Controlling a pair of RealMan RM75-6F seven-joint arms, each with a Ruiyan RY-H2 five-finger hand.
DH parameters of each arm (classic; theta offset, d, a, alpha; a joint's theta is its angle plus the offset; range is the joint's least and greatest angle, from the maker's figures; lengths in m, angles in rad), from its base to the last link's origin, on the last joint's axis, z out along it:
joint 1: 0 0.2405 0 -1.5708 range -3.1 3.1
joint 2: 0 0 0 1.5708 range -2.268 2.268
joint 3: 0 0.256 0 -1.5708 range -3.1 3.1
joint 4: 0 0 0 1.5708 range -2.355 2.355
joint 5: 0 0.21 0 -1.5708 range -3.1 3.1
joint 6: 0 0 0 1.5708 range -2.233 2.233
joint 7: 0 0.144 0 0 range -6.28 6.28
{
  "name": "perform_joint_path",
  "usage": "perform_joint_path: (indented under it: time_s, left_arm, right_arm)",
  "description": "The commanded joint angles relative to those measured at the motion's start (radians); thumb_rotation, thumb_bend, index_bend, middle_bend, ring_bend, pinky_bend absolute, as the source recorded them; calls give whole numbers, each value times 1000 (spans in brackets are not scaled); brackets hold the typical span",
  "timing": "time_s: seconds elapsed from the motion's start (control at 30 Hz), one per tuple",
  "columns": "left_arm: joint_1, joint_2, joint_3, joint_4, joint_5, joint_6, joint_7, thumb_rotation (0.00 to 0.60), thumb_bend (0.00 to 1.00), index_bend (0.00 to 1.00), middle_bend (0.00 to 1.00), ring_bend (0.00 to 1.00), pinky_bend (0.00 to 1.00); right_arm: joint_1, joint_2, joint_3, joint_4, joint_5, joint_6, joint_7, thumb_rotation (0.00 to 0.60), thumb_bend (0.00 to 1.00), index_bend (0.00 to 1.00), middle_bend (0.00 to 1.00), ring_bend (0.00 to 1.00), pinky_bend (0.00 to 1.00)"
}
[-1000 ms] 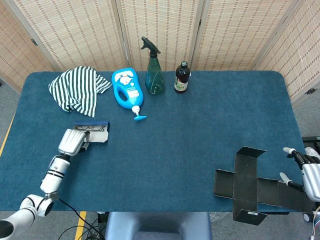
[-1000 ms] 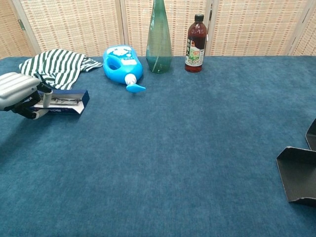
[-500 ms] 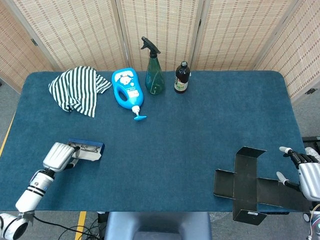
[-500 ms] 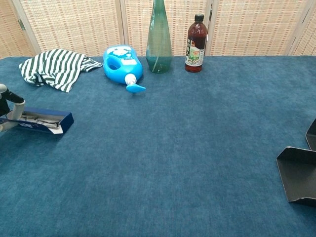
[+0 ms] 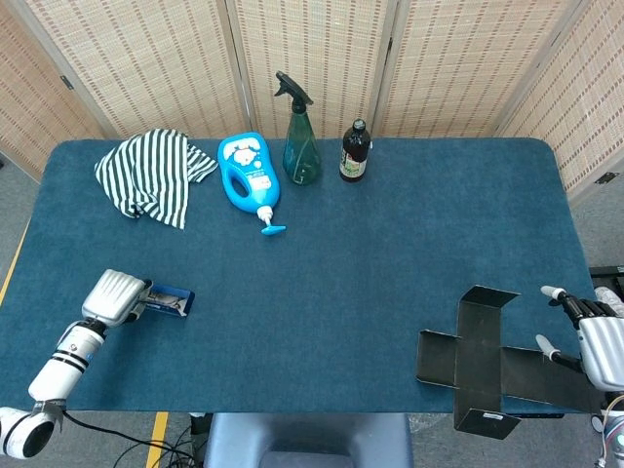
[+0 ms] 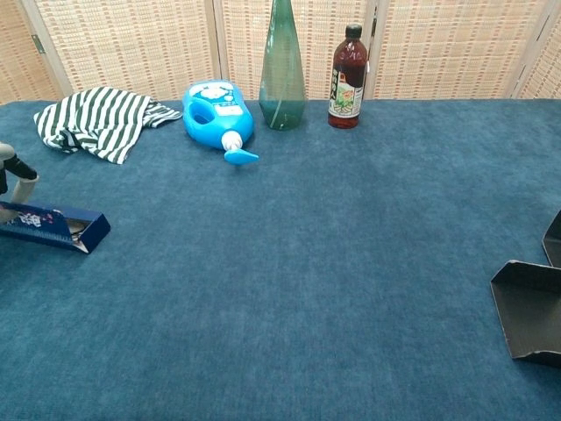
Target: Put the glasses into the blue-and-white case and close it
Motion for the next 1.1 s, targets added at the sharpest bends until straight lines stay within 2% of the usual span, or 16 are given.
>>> perform_joint_path:
  time_s: [0.03,0.27,0.47,0.53,0.7,0.77,0.83,0.93,1.1]
  left_arm:
    - [-21,-8,-18,13,-31,-29,25,600,500,695,952,948,1000]
    - [-55,-50,-42,68,-90,-69,88,600,500,673,952,947,1000]
    - [-78,-91,-45,116,-128,-91,157,600,496,601,947,943,1000]
    - [-84,-103,-46,128,-146,-96,184,600,493,531,942,938,1000]
    - [-99,-133,-51,164,-206,-110,265,600,491,265,928,928,1000]
    - [-103,-136,-56,169,-235,-110,291,600,481,198,922,925,1000]
    - [-103,-129,-62,153,-263,-110,306,600,469,148,916,919,1000]
    - [-102,-98,-67,100,-303,-104,334,600,469,130,912,914,1000]
    - [-84,-11,-61,-57,-355,-113,311,600,469,138,907,912,1000]
  right_arm:
    - [-1,0,0,1,-1,2,1,600,223,232,386,435,385]
    - [-6,0,-2,3,2,7,4,600,223,232,386,435,385]
    - [-8,0,-3,4,5,6,4,600,223,232,386,435,385]
    - [-9,0,-3,5,7,6,4,600,223,232,386,435,385]
    - [-12,0,-3,6,9,8,6,600,223,232,386,435,385]
    - [-13,1,-3,6,10,9,6,600,223,232,386,435,385]
    - [-14,2,-3,6,11,10,7,600,223,232,386,436,385]
    - [-14,2,-2,6,12,10,6,600,223,232,386,436,385]
    - [-12,0,-2,7,11,8,5,600,223,232,386,439,389]
